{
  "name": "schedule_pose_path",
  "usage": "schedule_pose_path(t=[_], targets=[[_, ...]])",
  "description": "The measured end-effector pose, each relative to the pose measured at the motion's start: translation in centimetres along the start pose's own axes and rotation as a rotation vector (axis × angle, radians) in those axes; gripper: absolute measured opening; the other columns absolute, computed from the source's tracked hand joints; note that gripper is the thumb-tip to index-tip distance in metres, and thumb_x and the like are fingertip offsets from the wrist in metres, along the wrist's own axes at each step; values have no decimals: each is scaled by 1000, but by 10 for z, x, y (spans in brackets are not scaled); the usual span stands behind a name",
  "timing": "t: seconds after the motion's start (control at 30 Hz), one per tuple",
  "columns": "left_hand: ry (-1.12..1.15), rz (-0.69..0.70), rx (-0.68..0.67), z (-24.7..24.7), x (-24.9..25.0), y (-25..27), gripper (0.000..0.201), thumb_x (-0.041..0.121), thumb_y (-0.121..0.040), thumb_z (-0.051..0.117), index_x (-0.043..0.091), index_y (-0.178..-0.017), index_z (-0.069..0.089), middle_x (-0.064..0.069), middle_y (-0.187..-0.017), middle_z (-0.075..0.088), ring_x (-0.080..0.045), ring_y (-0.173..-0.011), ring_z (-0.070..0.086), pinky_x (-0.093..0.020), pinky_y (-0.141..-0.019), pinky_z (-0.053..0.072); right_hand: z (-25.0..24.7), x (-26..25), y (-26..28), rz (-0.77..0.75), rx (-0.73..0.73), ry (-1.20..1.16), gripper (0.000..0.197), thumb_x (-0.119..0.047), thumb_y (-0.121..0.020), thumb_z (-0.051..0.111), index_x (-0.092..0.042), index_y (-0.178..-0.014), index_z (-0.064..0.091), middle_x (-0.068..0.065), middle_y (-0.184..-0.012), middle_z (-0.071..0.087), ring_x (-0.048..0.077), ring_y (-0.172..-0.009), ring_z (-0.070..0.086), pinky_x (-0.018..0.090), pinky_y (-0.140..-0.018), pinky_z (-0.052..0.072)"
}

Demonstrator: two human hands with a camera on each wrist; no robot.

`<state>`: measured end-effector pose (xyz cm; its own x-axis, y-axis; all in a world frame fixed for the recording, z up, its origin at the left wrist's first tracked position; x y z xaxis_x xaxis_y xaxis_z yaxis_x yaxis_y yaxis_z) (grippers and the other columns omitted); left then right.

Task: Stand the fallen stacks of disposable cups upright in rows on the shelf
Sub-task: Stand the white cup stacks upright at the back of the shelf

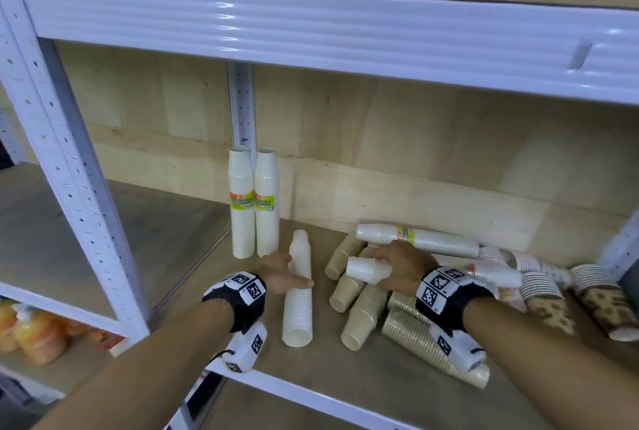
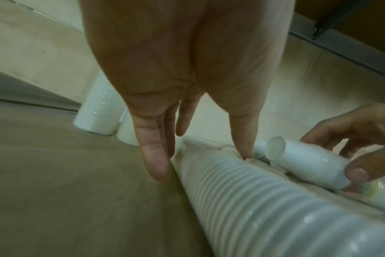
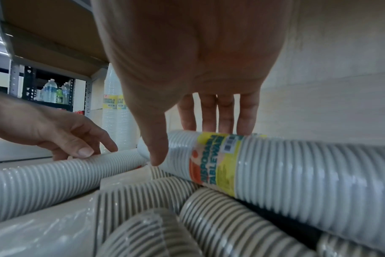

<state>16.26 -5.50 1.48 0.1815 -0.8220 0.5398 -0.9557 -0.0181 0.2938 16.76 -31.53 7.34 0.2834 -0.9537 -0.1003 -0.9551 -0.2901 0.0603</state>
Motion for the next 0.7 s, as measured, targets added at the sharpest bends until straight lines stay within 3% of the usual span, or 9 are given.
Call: schedule_pose_path(t=[0.07, 0.1, 0.13, 0.2, 0.27, 0.33, 0.43, 0.57, 0.7], targets=[[54, -18, 12, 8, -4, -1, 108, 61, -65, 78, 14, -151, 32, -4, -150, 42, -22, -133, 45, -34, -104, 43, 3, 1, 1, -8, 37, 24, 69, -39, -71, 77, -32, -134, 50, -5, -127, 54, 17, -117, 52, 34, -96, 46], [102, -27, 8, 12, -6, -2, 108, 59, -63, 81, 14, -149, 34, -4, -148, 45, -21, -130, 48, -33, -98, 48, 4, 2, 1, -11, 52, 39, 69, -38, -71, 76, -32, -134, 49, -6, -127, 54, 17, -118, 52, 34, -97, 45], [177, -44, 1, 15, -8, -2, 107, 55, -63, 83, 14, -149, 35, -4, -146, 46, -21, -128, 50, -30, -85, 53, 6, 2, 1, -12, 60, 56, 68, -38, -71, 76, -32, -134, 49, -6, -126, 54, 17, -117, 52, 34, -97, 45], [289, -71, -23, 19, -6, 1, 104, 44, -66, 86, 15, -149, 32, -4, -143, 47, -24, -123, 53, -23, -57, 51, 9, 3, 1, -15, 65, 91, 66, -35, -73, 74, -30, -134, 48, -5, -126, 53, 17, -118, 52, 35, -98, 44], [330, -88, -46, 20, -4, 2, 103, 38, -68, 86, 15, -151, 28, -6, -140, 47, -27, -113, 58, -26, -47, 52, 10, 3, 2, -17, 74, 113, 65, -34, -76, 72, -29, -135, 47, -4, -127, 53, 18, -119, 51, 35, -99, 43], [370, -100, -49, 20, -4, 2, 100, 32, -71, 86, 14, -151, 28, -8, -136, 48, -27, -102, 60, -28, -44, 52, 10, 2, 1, -18, 84, 130, 64, -34, -76, 72, -29, -135, 47, -4, -127, 53, 18, -119, 51, 35, -100, 42], [409, -113, -50, 19, -4, 3, 96, 25, -73, 85, 13, -150, 29, -8, -126, 50, -29, -98, 60, -32, -46, 54, 9, 1, 1, -18, 71, 135, 62, -32, -77, 72, -28, -134, 47, -3, -127, 52, 18, -118, 51, 36, -99, 43], [414, -97, -16, 14, -2, 7, 82, 19, -75, 81, 12, -144, 36, -3, -110, 52, -26, -85, 61, -30, -40, 51, 4, -3, 3, -25, 76, 139, 61, -31, -80, 70, -27, -137, 46, -2, -130, 51, 19, -120, 50, 38, -99, 44], [413, -27, 47, 3, 4, 10, 85, 19, -73, 80, 21, -143, 33, -1, -119, 51, -25, -98, 58, -29, -45, 52, -10, -12, 3, -28, 107, 105, 60, -33, -82, 68, -25, -137, 46, -1, -127, 50, 20, -118, 49, 38, -94, 46]])
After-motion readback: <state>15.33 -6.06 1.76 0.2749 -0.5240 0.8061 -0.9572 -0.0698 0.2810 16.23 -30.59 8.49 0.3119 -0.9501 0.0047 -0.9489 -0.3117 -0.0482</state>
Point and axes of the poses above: each hand's wrist, its own y-axis away from the middle knuckle, its own z-axis out of the palm, x = y × z, the point moved 5 cm from there along -y, towards the middle knuckle
